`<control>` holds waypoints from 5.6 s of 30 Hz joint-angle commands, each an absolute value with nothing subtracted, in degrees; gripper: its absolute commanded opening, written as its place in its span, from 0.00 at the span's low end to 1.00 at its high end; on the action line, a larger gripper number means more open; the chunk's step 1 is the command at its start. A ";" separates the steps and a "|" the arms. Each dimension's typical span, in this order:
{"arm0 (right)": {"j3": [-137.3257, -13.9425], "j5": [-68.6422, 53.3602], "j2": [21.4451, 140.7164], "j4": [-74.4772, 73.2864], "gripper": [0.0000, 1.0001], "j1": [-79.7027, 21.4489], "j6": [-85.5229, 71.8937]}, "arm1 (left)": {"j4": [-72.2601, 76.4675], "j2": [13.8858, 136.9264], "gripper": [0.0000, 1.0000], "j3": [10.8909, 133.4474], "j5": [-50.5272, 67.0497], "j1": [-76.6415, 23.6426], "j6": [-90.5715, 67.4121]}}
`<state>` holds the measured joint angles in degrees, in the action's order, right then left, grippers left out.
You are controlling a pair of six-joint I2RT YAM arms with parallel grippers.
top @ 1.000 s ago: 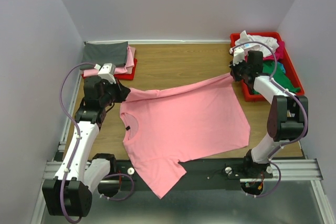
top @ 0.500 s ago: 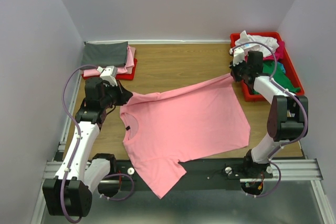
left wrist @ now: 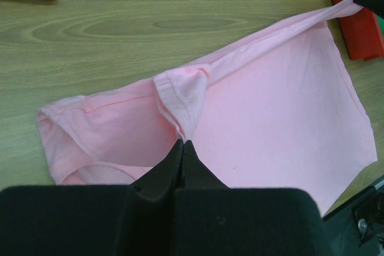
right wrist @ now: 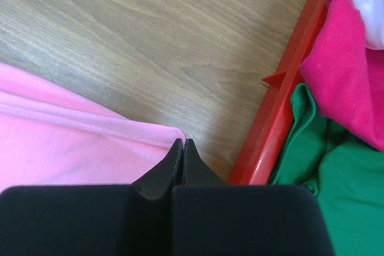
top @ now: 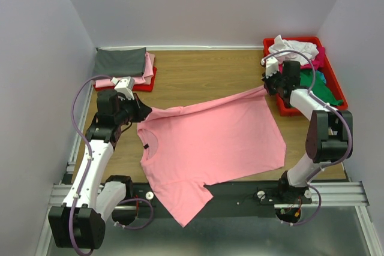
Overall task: Fold and stack the t-shirts
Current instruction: Fold the tshirt
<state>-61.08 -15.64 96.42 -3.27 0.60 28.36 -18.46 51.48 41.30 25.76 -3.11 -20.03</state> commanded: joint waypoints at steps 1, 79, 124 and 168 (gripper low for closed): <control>-59.86 -15.47 93.78 -2.02 0.01 1.05 30.14 | -19.51 50.10 0.00 40.25 28.30 -3.34 -20.39; -45.26 -18.81 70.67 -6.85 0.46 2.29 35.60 | -29.44 45.00 0.00 36.30 33.31 -3.51 -17.40; -46.32 -45.88 68.03 -30.59 0.49 2.20 35.07 | -11.51 85.60 0.62 46.40 22.78 -16.52 -17.76; -46.14 -43.24 68.03 -30.59 0.50 2.20 35.68 | -12.57 85.52 0.17 43.86 36.91 -27.59 -17.40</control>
<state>-46.76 -44.23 68.95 -29.69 1.96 35.57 -12.99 85.62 44.73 33.85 -26.24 -17.17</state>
